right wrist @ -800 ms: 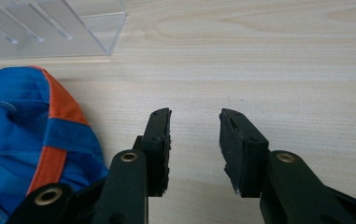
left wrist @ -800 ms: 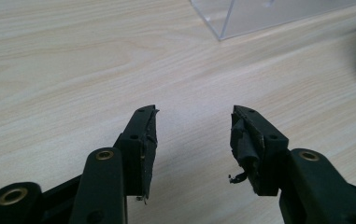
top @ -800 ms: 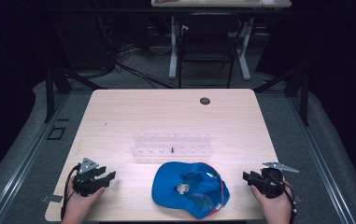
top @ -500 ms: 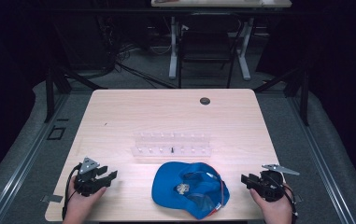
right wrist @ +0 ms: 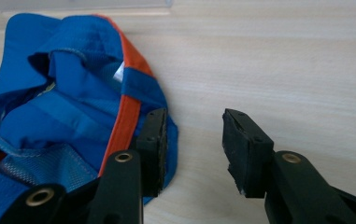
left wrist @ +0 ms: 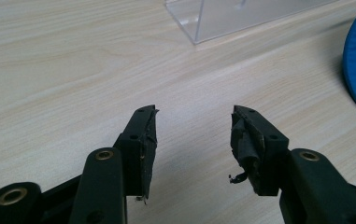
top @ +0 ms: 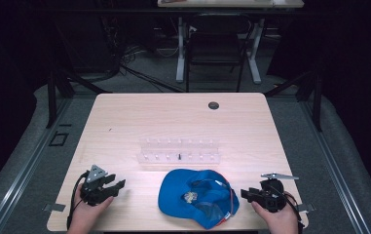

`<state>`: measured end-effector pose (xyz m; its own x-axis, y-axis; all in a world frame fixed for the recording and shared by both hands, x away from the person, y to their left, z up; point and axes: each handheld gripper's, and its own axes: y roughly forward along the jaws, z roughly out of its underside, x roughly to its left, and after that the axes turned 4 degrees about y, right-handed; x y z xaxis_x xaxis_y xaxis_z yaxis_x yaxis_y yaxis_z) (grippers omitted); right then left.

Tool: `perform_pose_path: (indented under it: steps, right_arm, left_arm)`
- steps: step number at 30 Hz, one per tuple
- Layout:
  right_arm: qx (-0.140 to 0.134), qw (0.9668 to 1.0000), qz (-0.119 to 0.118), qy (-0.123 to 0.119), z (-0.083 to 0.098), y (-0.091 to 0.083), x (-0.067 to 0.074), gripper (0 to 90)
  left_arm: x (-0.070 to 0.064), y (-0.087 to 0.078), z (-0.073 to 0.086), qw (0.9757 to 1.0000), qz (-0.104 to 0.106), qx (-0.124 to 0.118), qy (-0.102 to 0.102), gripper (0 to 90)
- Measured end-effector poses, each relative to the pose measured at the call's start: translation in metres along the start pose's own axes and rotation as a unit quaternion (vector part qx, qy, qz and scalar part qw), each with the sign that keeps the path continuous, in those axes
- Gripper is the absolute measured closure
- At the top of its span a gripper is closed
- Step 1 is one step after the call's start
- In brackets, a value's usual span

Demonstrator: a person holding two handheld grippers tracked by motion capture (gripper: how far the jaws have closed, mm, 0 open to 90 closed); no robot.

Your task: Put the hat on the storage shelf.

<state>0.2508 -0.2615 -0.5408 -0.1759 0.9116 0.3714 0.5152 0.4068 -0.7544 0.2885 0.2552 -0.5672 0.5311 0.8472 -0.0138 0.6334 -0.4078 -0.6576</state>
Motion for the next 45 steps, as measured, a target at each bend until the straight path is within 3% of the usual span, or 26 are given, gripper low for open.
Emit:
perform_pose_path:
  steps: [9, 16, 22, 33, 45]
  right_arm:
    - [0.040, 0.9991, -0.006, 0.015, 0.000, 0.012, 0.005, 62.1]
    - [0.054, 0.9983, -0.012, 0.019, 0.001, 0.018, 0.008, 62.9]
    - [0.066, 0.9977, -0.012, 0.009, 0.001, 0.023, 0.010, 68.4]
    - [0.078, 0.9969, -0.006, 0.001, 0.002, 0.033, 0.016, 70.5]
    - [0.095, 0.9954, 0.005, -0.005, 0.001, 0.036, 0.021, 85.8]
  left_arm:
    - [0.000, 0.000, 0.000, 1.0000, 0.000, 0.001, 0.003, 50.9]
    - [0.001, 0.001, 0.000, 1.0000, -0.002, -0.001, -0.002, 50.9]
    - [0.001, 0.000, 0.000, 1.0000, -0.004, 0.001, 0.000, 50.9]
    - [0.002, -0.001, 0.000, 1.0000, -0.004, -0.004, -0.001, 50.9]
    - [0.001, -0.001, -0.001, 1.0000, -0.004, -0.001, 0.003, 50.9]
